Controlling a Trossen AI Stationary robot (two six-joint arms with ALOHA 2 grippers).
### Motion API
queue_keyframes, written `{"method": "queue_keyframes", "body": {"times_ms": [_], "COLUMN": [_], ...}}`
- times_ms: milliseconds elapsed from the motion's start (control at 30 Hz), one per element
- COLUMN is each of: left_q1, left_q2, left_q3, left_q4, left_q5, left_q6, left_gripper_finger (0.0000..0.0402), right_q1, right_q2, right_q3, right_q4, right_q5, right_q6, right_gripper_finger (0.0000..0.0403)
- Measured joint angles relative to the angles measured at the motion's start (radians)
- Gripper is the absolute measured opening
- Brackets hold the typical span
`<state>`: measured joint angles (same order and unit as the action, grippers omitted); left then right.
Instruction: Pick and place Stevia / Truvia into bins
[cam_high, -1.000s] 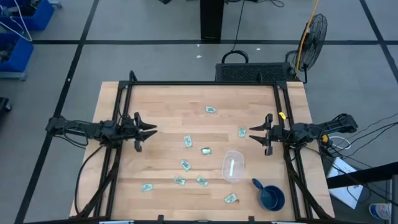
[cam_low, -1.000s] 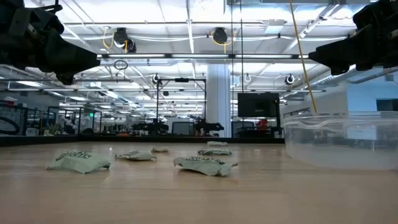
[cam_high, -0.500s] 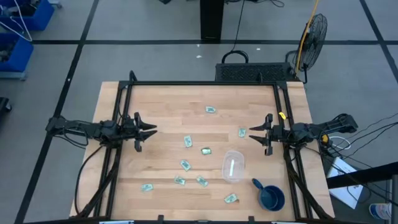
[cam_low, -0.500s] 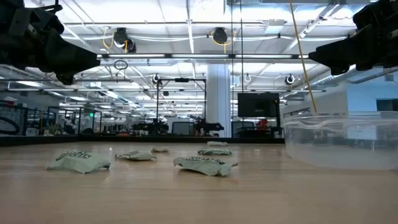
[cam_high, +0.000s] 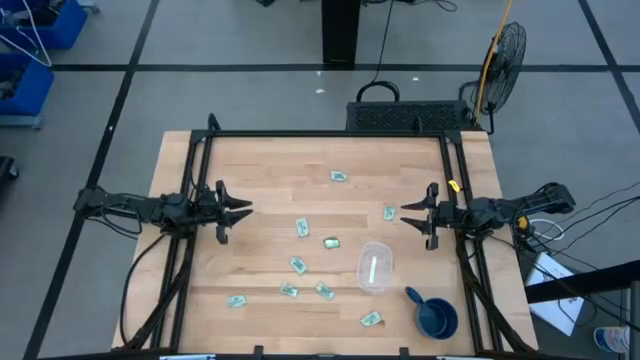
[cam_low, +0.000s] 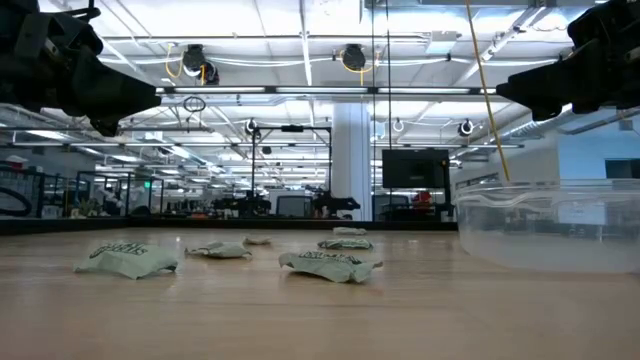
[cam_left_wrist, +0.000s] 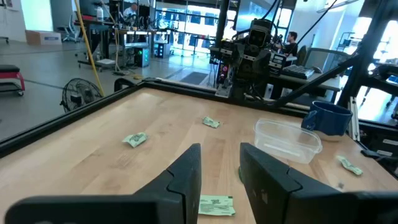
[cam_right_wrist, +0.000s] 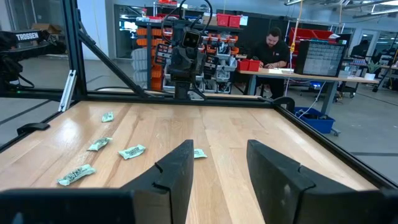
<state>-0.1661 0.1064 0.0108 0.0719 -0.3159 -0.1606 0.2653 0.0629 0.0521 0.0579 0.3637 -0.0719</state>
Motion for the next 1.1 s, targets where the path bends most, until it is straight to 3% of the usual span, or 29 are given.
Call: {"method": "queue_keyframes", "body": {"times_ms": [933,1100], "left_q1": [0.0,0.0], "left_q2": [0.0,0.0], "left_q3": [0.0,0.0], "left_q4": [0.0,-0.001], "left_q5": [0.0,0.0], "left_q6": [0.001,0.061], "left_gripper_finger": [0.0115,0.0115], "right_q1": [0.0,0.0], "right_q2": [0.0,0.0], "right_q3": [0.0,0.0], "right_q4": [0.0,0.0], "right_q5": [0.0,0.0], "right_q6": [0.0,0.0], "right_gripper_finger": [0.0141,0.0141]}}
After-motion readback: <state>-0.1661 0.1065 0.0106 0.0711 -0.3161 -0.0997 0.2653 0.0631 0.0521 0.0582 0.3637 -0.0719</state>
